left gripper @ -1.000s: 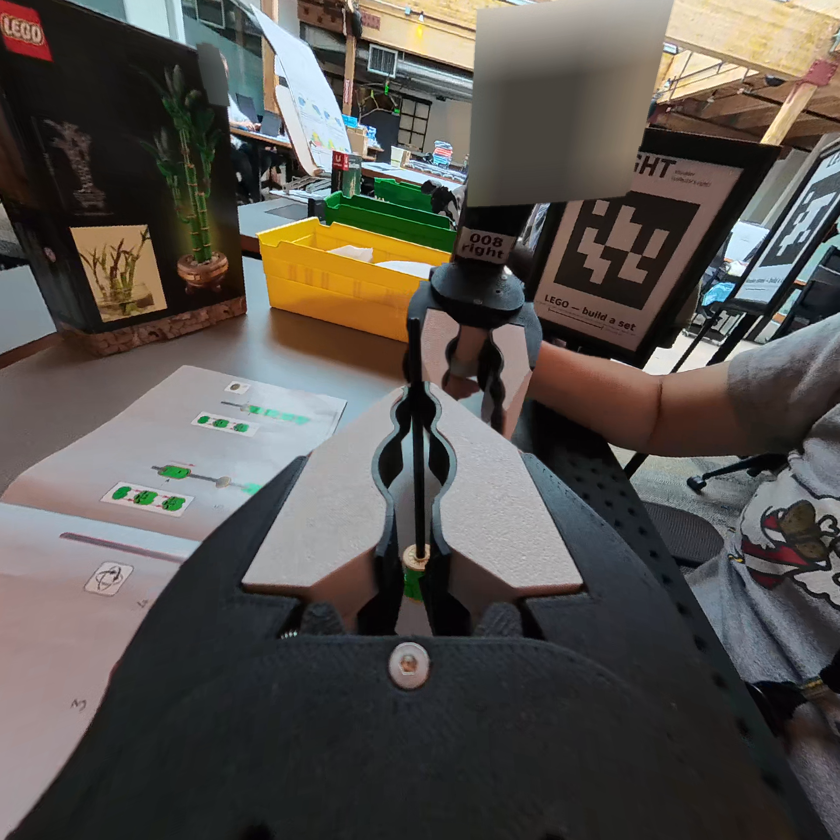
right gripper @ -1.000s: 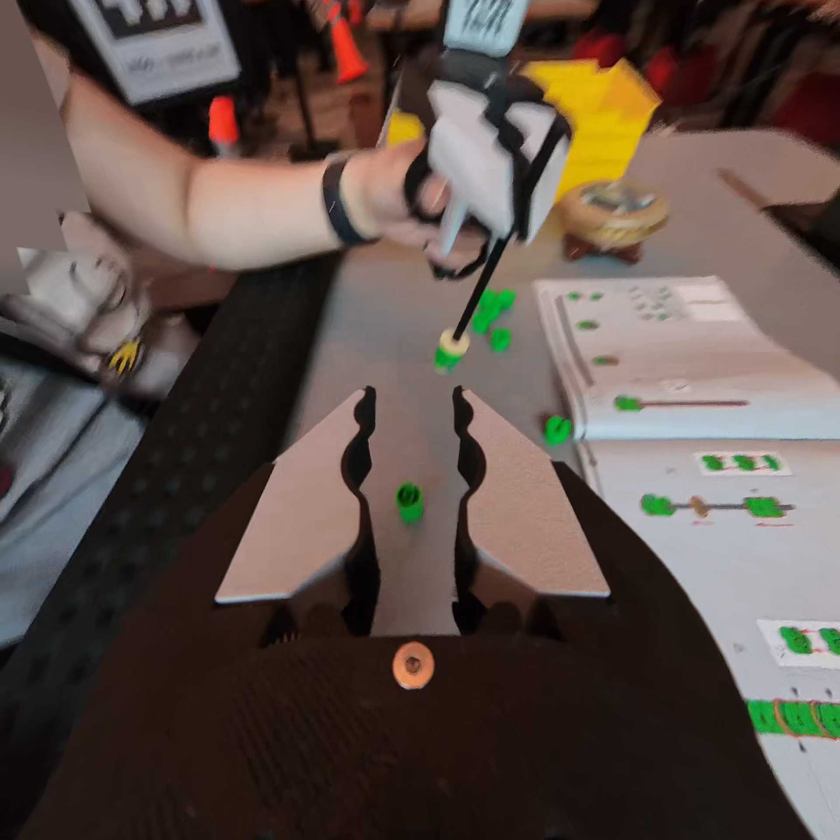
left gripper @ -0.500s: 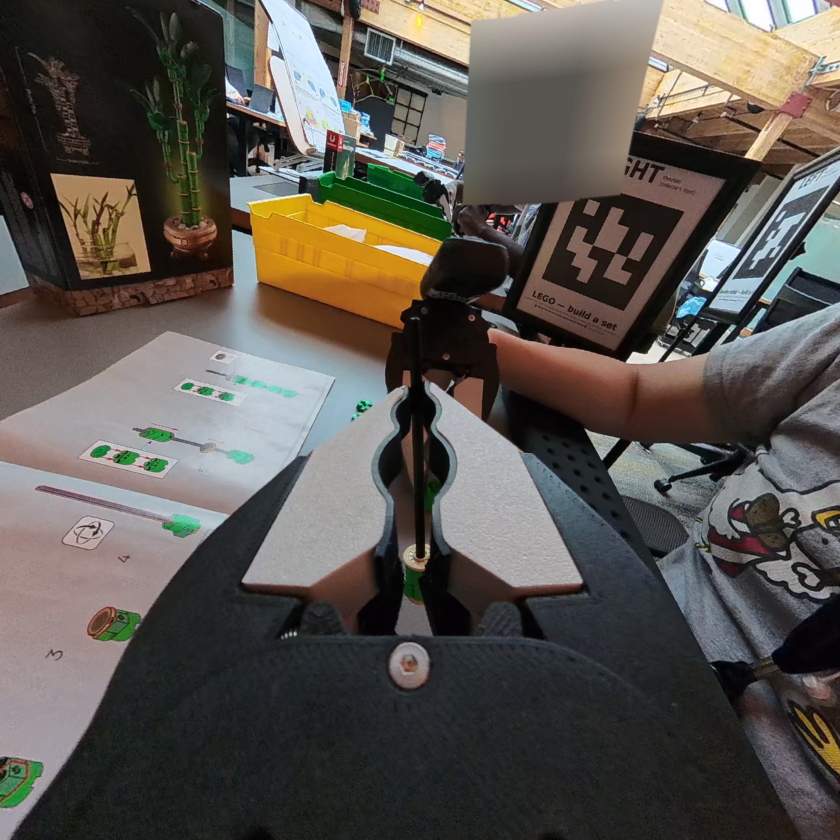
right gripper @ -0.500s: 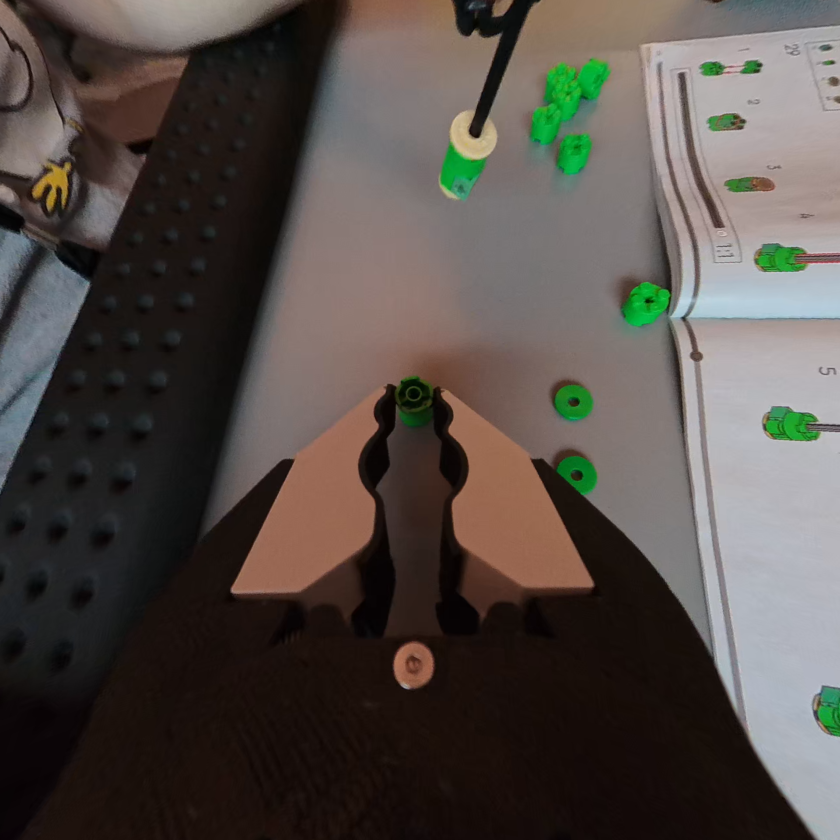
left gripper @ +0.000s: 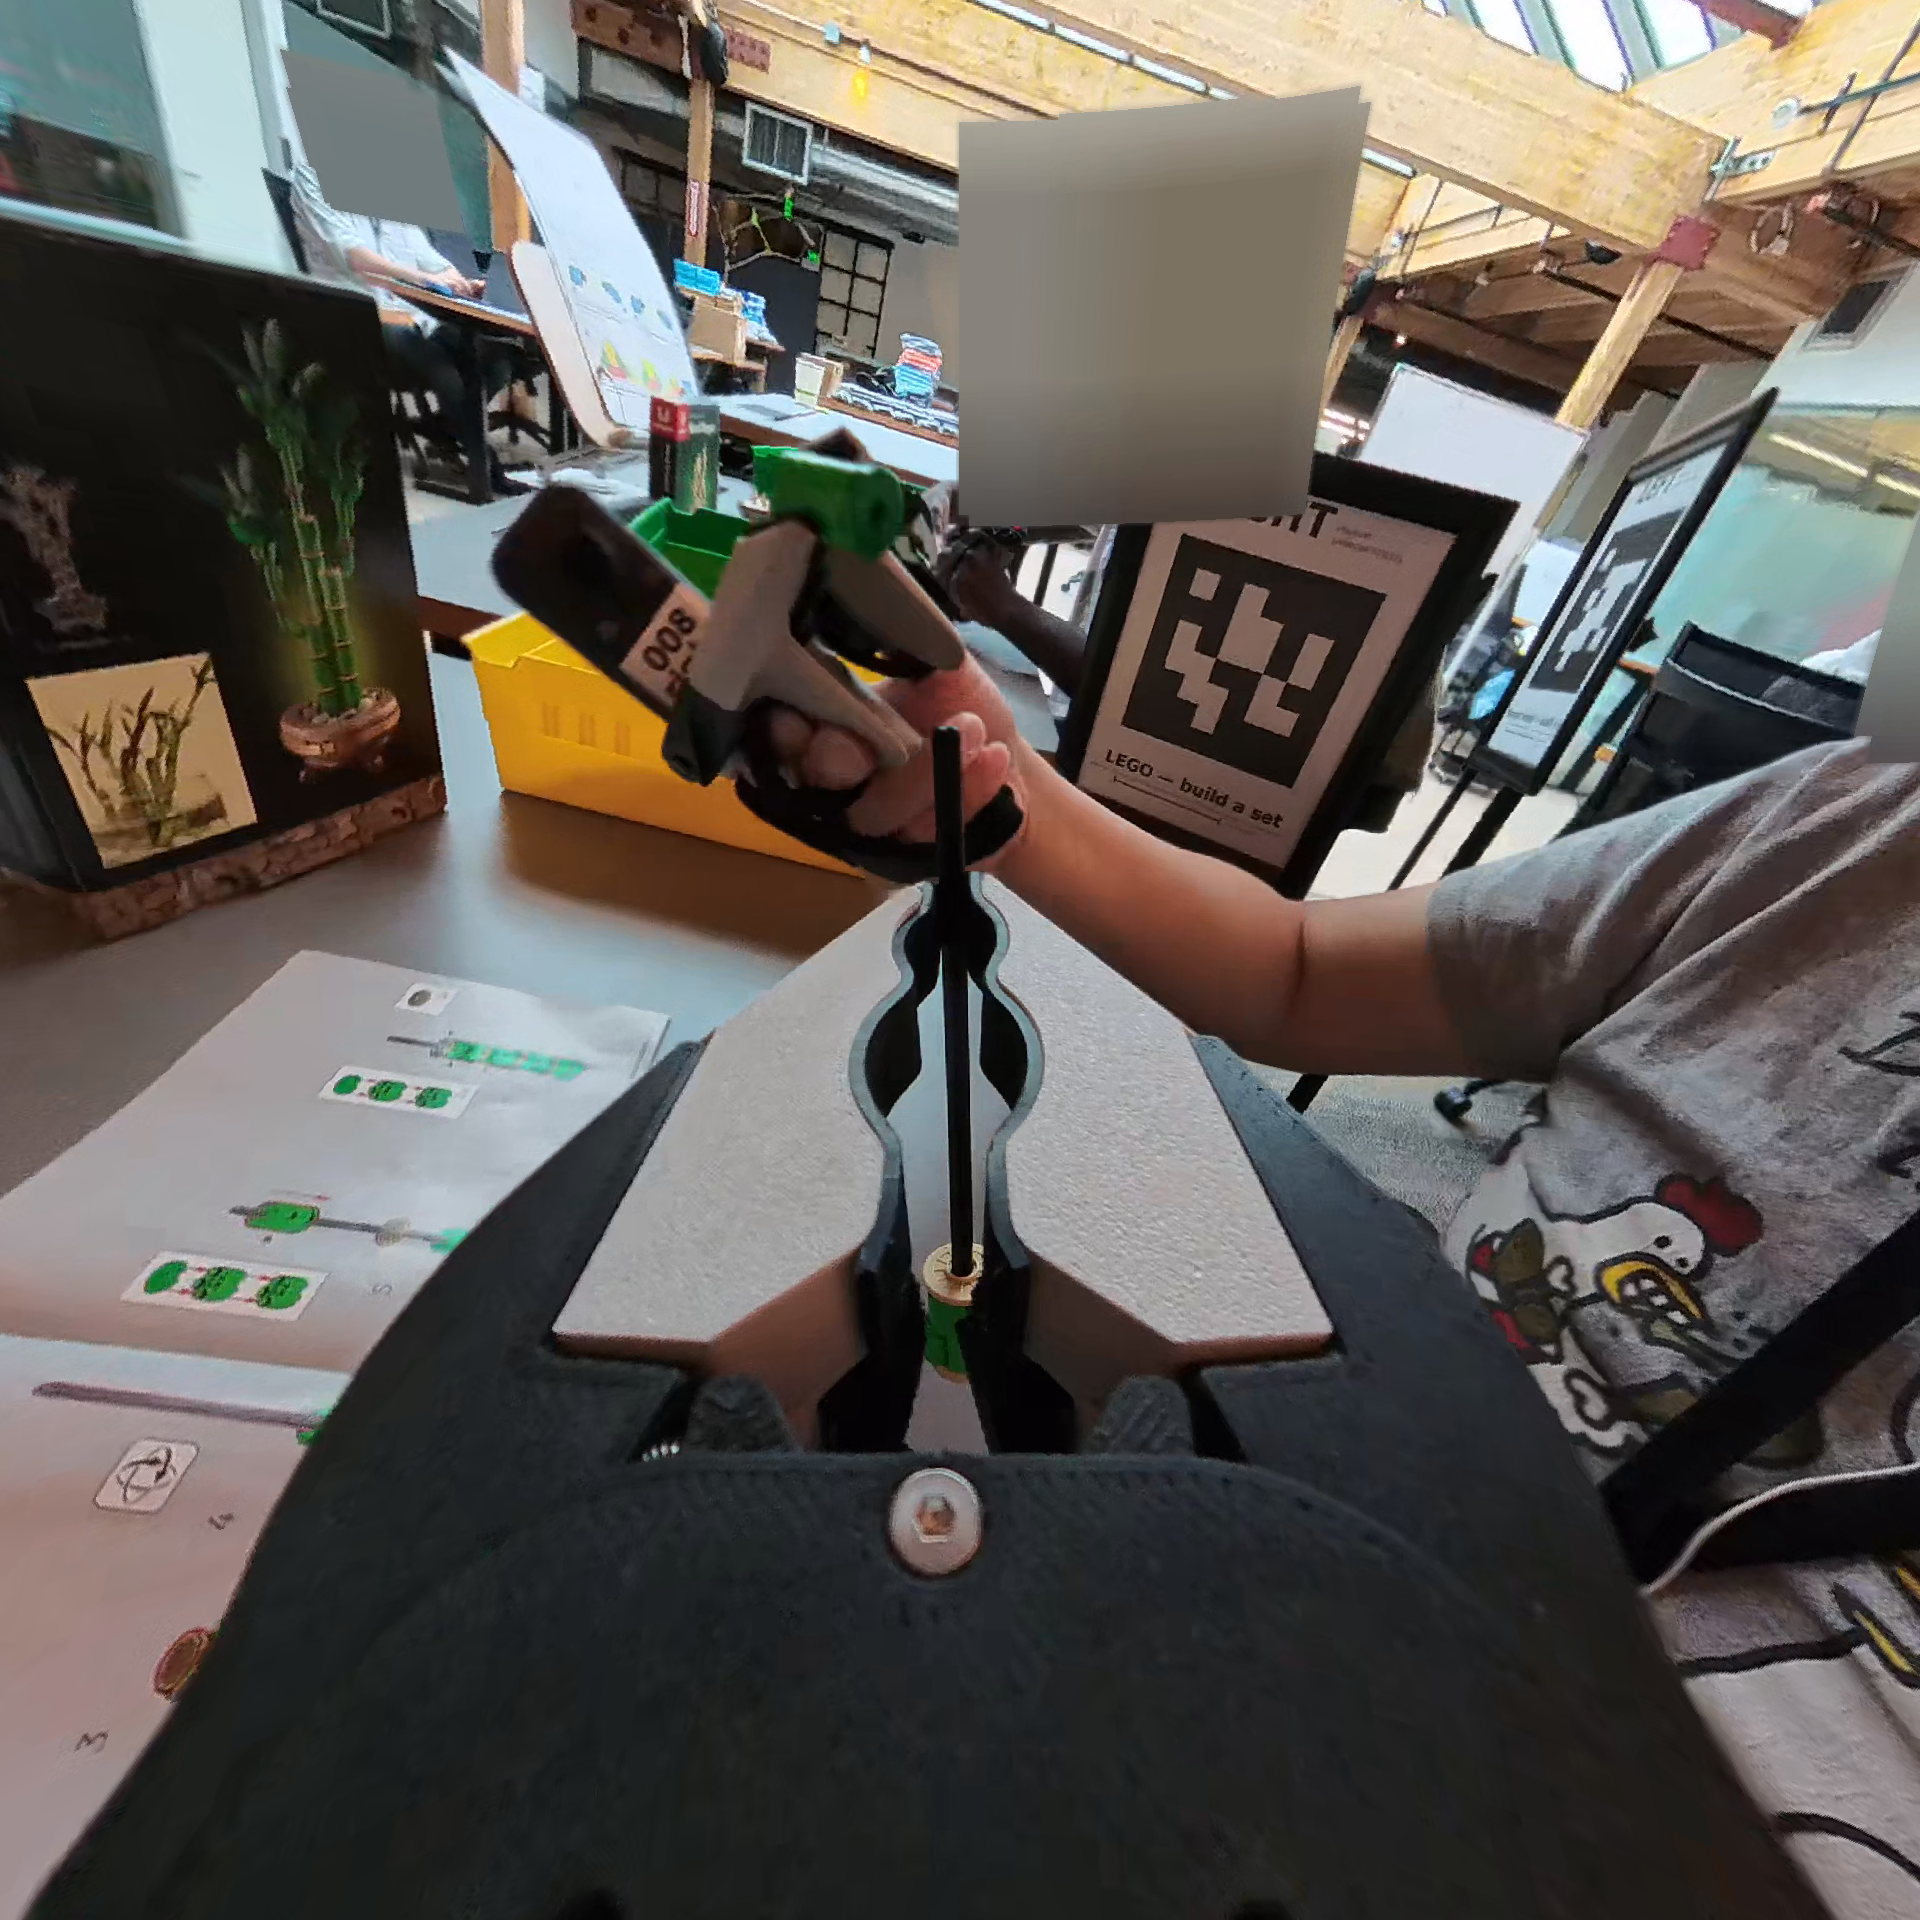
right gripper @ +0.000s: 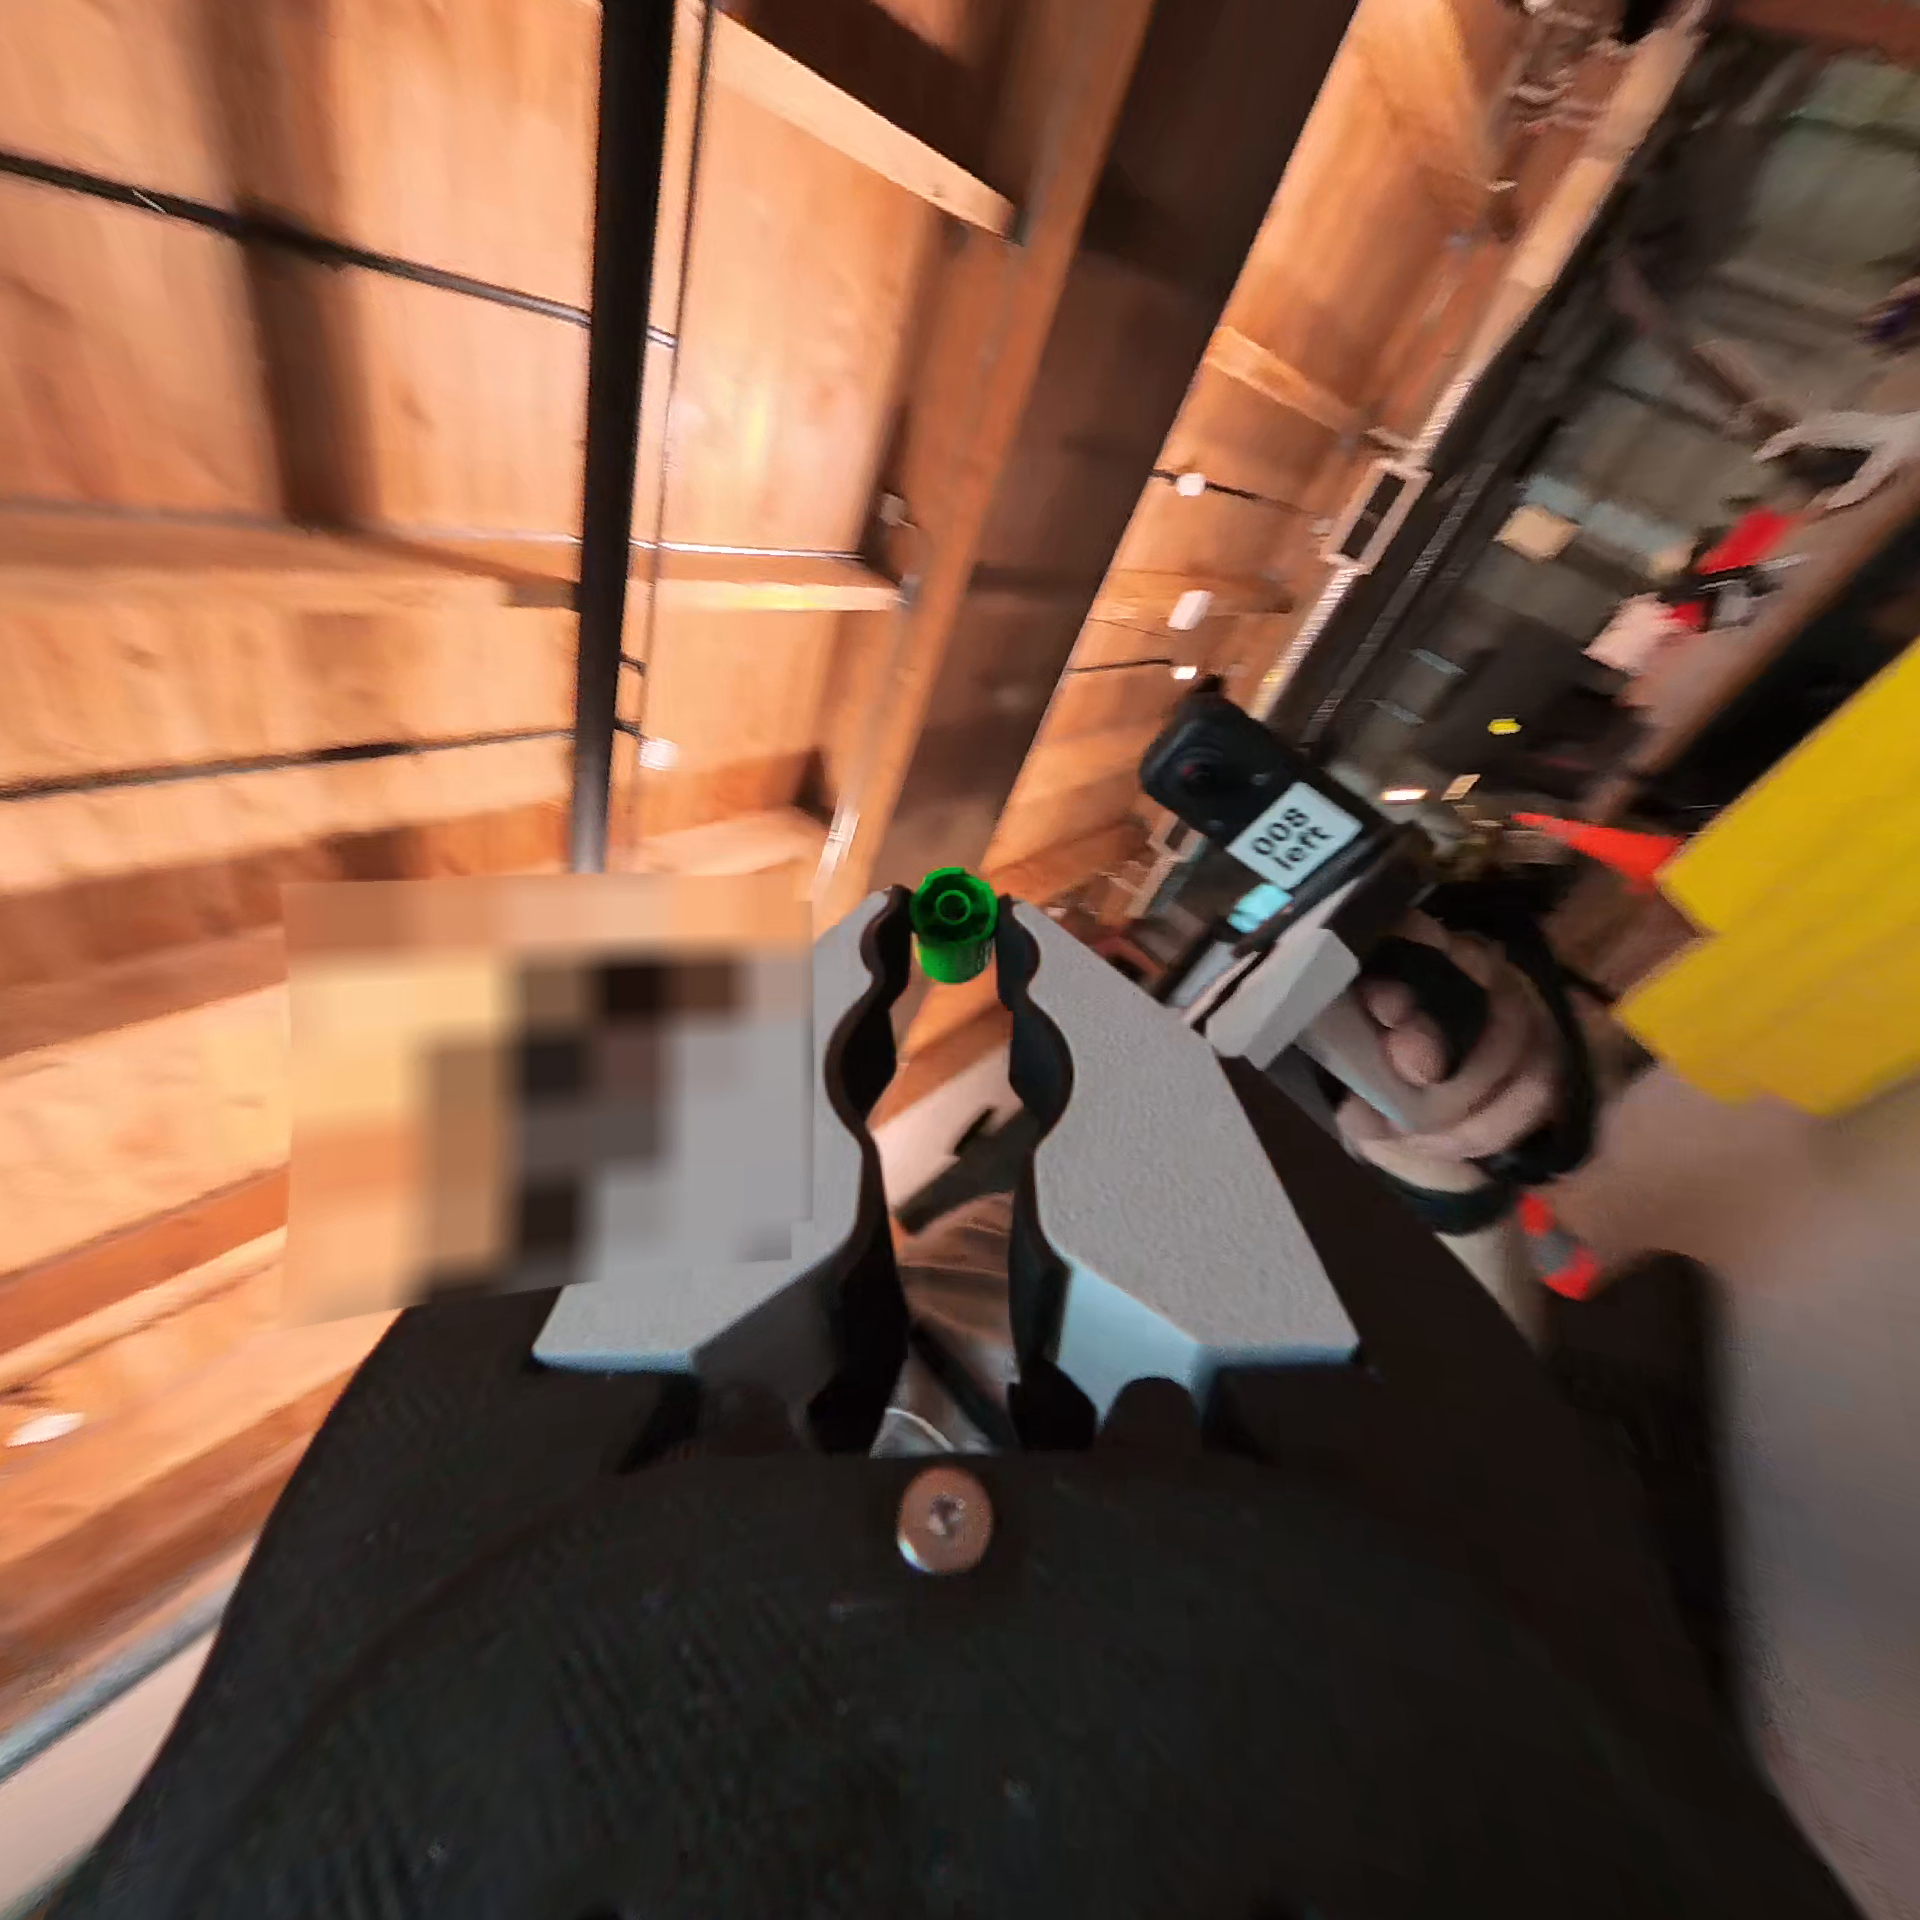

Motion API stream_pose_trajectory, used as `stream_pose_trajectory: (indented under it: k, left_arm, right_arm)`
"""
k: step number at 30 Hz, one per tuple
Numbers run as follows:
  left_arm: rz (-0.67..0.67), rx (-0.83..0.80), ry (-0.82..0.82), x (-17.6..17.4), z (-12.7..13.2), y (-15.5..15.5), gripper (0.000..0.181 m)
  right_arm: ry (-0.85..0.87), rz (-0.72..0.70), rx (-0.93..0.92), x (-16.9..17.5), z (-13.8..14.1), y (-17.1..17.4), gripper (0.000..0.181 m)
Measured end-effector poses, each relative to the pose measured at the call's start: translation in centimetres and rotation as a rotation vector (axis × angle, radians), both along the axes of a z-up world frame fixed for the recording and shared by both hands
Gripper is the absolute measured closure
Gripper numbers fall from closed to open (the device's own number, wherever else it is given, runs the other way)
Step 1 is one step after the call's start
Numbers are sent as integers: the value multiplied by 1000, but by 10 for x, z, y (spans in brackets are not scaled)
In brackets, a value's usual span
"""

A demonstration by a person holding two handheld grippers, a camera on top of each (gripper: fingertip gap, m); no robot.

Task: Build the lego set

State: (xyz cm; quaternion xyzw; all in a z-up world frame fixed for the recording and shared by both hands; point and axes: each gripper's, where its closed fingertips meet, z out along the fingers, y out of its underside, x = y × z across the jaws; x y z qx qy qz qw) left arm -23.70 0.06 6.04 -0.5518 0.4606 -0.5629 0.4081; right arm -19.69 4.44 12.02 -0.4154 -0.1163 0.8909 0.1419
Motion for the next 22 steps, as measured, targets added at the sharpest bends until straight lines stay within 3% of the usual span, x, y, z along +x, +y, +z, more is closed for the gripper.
stream_pose_trajectory:
  k: [1, 11, 15, 22]
  left_arm:
    - [-7, 9, 12, 1, 8, -4, 181]
    - [-64, 82, 73, 17, 72, -23, 179]
    - [-35, 83, 59, 19, 80, -14, 179]
    - [-61, -61, -14, 10, 82, -5, 180]
  right_arm:
    - [45, 41, -24, 0, 10, -2, 168]
    - [244, 188, -57, -4, 62, -12, 169]
    - [258, 205, -65, -8, 71, -10, 169]
    - [266, 257, -65, -20, 72, -11, 169]
